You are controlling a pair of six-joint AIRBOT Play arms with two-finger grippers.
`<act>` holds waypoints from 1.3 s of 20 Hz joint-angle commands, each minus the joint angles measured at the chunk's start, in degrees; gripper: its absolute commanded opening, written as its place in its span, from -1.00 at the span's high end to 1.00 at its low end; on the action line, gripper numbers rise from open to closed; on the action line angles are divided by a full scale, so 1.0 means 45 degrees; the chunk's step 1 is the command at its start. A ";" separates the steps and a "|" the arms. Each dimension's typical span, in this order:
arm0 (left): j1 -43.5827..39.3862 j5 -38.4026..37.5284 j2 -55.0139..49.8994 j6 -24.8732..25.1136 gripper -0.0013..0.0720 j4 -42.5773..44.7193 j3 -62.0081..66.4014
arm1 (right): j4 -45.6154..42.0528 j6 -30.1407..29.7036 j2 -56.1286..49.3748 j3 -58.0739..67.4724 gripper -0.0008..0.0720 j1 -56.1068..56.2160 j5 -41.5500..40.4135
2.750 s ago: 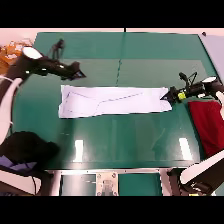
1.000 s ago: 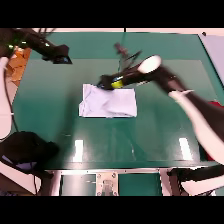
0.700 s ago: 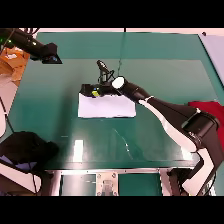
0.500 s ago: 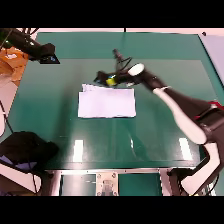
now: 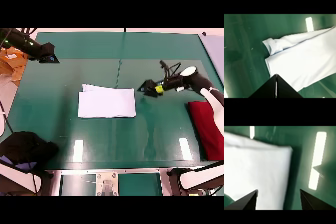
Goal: Fold the shirts.
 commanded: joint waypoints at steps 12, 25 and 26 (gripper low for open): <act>-0.0005 -0.0238 0.0010 -0.0010 0.91 -0.0015 0.0015 | 0.3546 -0.1064 -0.0262 -0.0039 0.93 0.3721 -0.1749; -0.0005 -0.0481 0.0010 -0.0005 0.91 -0.0019 0.0015 | 0.2487 0.2370 0.4041 0.3929 0.92 -0.8102 0.1875; -0.0005 -0.0471 0.0010 -0.0005 0.91 -0.0019 0.0015 | 0.2288 0.2365 0.4041 0.3915 0.92 -0.9131 0.1977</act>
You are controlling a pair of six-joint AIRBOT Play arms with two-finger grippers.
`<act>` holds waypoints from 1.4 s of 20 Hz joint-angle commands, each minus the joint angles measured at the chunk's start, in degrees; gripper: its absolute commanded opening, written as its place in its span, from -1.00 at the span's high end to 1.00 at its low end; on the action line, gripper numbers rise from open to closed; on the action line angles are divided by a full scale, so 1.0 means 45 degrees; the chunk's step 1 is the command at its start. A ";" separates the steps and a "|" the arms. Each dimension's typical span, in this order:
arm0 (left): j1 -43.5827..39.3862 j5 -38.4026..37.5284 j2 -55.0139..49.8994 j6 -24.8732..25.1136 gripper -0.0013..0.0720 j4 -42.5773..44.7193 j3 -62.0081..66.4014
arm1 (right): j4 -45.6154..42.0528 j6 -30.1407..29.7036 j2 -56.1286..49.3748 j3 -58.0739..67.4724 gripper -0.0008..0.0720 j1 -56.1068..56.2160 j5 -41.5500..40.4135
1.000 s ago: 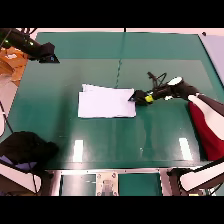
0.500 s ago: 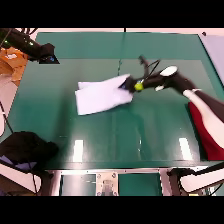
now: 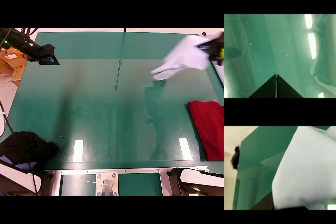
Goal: Fold the shirts.
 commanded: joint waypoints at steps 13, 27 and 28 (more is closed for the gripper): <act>-0.0005 -0.0165 0.0010 -0.0005 0.91 -0.0233 0.0015 | -0.7135 0.2220 0.0923 -0.0408 0.92 -0.7402 0.4061; -0.0005 -0.0403 0.0010 -0.0005 0.91 -0.0772 0.0010 | -1.3945 0.3827 0.2089 -0.6086 -0.20 -0.7417 0.2424; -0.0005 -0.0393 0.0010 -0.0005 0.91 -0.0777 0.0010 | -1.3940 0.3832 0.1996 -0.6416 -0.88 -0.7412 0.2171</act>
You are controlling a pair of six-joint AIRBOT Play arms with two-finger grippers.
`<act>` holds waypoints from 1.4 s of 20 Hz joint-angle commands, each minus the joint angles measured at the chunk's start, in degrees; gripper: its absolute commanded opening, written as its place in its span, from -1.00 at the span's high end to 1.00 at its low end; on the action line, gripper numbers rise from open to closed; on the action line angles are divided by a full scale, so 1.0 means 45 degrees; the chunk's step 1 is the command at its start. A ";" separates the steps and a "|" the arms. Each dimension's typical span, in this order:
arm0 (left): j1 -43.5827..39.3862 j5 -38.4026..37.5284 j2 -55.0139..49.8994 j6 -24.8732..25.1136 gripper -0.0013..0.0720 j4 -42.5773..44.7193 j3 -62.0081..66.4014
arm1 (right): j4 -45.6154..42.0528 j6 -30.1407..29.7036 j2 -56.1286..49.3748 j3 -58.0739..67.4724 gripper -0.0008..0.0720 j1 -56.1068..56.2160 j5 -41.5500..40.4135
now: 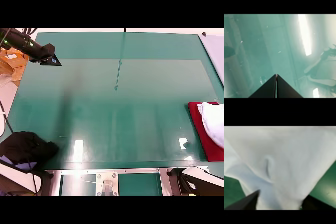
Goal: Fold the shirts.
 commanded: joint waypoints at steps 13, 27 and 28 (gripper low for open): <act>-0.0447 0.1005 0.0874 -0.0083 0.91 -0.0748 -0.0831 | 0.5756 -0.0656 0.0165 0.2312 0.92 0.5270 -0.1588; -0.2327 0.3963 0.9068 -0.0330 0.91 0.1399 -1.3964 | 0.5620 -0.1321 0.4061 -0.5654 0.92 1.3406 -0.4002; -0.2327 0.3988 0.9058 -0.0330 0.91 0.1399 -1.3964 | 0.5620 -0.1321 0.4056 -0.5654 0.92 1.3406 -0.4002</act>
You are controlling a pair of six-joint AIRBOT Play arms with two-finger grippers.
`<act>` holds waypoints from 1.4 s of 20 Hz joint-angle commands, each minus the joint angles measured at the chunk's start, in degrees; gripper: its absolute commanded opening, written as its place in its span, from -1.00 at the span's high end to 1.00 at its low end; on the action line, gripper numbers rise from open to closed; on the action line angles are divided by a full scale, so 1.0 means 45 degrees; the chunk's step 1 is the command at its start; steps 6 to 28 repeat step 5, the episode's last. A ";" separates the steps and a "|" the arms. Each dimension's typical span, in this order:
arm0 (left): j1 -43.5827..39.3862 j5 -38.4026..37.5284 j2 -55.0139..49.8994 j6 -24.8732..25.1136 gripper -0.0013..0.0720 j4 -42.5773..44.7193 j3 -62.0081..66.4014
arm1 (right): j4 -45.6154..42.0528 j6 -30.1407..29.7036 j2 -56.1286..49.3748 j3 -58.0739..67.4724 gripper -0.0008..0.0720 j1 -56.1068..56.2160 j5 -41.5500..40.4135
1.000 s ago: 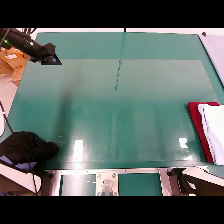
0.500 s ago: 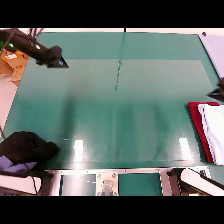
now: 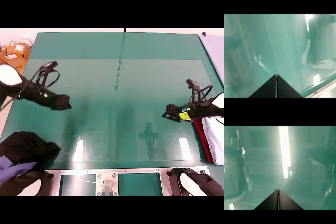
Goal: Fold the shirts.
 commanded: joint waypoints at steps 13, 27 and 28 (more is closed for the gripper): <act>-0.0058 0.0767 0.0563 -0.0087 0.91 0.0253 -0.0792 | 0.0078 0.0005 0.0194 -0.0491 0.92 0.0437 -0.0301; -0.0058 0.0767 0.0563 -0.0087 0.91 0.0253 -0.0792 | 0.0078 0.0005 0.0194 -0.0491 0.92 0.0437 -0.0301; -0.0058 0.0767 0.0563 -0.0087 0.91 0.0253 -0.0792 | 0.0078 0.0005 0.0194 -0.0491 0.92 0.0437 -0.0301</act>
